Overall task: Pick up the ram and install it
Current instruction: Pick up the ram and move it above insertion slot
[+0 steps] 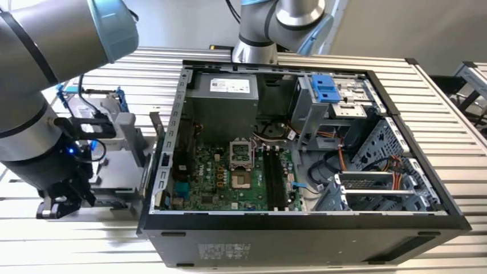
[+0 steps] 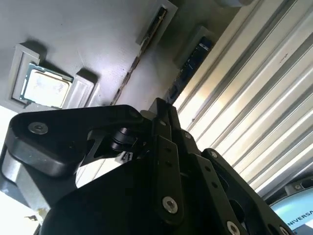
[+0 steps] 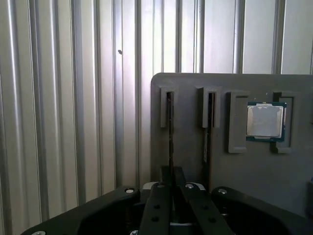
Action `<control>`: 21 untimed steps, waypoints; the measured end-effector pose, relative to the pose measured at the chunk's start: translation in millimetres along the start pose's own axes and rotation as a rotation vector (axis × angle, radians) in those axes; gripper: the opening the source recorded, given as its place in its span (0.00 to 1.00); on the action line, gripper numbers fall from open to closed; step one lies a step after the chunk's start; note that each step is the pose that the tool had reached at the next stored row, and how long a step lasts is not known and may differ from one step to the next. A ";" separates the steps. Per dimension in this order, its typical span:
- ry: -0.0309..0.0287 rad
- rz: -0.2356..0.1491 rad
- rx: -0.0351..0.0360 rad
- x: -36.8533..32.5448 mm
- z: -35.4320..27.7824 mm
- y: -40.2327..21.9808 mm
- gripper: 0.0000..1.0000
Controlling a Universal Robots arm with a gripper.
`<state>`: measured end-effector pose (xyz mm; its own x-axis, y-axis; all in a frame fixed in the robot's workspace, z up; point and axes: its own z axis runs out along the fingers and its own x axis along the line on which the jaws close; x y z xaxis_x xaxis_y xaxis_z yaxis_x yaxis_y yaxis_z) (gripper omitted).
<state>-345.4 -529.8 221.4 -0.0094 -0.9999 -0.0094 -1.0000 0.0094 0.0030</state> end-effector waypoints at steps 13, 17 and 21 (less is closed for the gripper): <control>0.0001 0.000 -0.0001 -2.7 -59.2 0.2 0.00; 0.0000 0.000 0.0000 -2.9 -77.1 0.3 0.00; 0.0000 0.000 0.0000 -3.0 -95.6 0.3 0.00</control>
<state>-345.4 -527.7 317.0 -0.0098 -0.9999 -0.0094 -0.9999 0.0098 0.0030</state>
